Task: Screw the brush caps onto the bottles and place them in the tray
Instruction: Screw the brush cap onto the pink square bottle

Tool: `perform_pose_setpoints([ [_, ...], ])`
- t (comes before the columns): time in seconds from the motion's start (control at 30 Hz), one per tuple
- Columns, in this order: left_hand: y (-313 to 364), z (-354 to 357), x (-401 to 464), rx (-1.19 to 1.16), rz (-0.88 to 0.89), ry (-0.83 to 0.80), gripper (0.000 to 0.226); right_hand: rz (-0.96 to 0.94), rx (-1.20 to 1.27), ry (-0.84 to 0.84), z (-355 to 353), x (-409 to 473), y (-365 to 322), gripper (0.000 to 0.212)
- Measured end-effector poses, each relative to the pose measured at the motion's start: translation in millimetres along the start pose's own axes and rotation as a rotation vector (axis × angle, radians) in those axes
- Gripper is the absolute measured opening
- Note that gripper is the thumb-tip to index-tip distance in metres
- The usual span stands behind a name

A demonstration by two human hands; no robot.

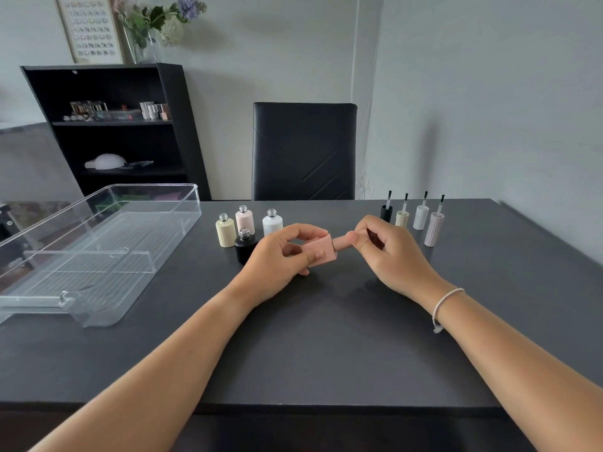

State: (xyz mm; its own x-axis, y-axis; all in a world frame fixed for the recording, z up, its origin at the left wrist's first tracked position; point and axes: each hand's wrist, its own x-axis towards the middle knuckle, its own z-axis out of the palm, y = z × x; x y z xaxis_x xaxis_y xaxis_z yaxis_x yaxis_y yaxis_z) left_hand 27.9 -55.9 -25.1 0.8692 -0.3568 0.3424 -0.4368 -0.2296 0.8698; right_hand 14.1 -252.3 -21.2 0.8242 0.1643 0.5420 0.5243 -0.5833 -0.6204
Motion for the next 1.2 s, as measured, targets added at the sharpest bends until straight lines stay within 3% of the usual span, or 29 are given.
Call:
perform_pose_setpoints([
  [0.3, -5, 2, 1, 0.25, 0.032, 0.004, 0.036, 0.007, 0.007, 0.091, 3, 15, -3, 0.016],
  [0.5, -13, 2, 5, 0.494, 0.013, 0.031, 0.046, 0.039, -0.044, 0.047, 4, 47, 1, 0.02],
  [0.67, -15, 4, 6, 0.596, 0.031, -0.023, 0.036, 0.085, -0.176, 0.048, 10, 84, 14, 0.018],
  [1.2, -14, 6, 5, 0.664, 0.036, -0.026, 0.034, 0.196, -0.288, 0.063, 36, 125, 32, 0.029],
])
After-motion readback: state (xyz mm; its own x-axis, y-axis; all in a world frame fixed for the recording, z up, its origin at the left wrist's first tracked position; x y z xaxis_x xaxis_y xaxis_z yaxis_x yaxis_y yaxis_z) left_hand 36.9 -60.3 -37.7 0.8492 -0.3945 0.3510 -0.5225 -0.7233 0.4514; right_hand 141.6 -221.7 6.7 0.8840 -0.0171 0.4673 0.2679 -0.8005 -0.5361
